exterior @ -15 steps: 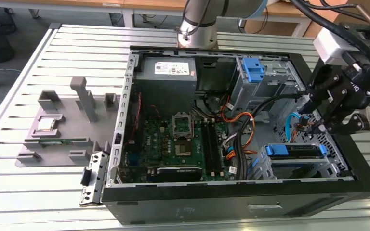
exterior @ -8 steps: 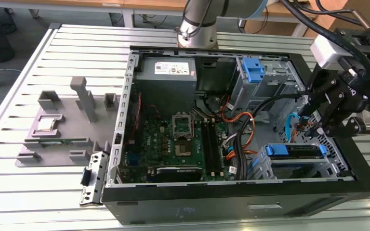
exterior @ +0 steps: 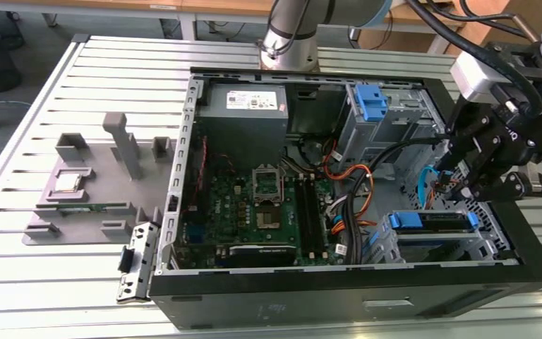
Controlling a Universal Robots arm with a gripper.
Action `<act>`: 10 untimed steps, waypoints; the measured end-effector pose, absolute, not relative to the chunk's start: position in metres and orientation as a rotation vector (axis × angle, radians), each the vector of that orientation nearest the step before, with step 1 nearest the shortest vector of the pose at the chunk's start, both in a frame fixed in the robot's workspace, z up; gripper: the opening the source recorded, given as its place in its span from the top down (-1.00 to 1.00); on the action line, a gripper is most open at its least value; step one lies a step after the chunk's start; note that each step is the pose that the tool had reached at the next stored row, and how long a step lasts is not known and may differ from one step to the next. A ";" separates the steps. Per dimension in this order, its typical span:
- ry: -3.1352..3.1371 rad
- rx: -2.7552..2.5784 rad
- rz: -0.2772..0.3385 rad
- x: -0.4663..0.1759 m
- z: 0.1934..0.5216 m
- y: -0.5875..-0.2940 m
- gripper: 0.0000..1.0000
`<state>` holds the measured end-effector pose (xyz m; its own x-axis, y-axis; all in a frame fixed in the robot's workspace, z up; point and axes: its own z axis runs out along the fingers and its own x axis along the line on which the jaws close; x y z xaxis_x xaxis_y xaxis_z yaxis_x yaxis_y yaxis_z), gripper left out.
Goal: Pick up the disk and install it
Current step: 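Insert the first disk wire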
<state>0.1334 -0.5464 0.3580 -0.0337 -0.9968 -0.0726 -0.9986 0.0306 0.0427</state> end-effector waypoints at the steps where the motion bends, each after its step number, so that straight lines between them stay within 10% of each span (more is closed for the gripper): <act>1: 2.239 -2.168 0.127 0.133 0.358 -0.546 0.04; 10: 2.239 -2.168 0.126 0.133 0.357 -0.546 0.04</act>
<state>0.1332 -0.5464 0.3570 -0.0337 -0.9968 -0.0722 -0.9986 0.0307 0.0427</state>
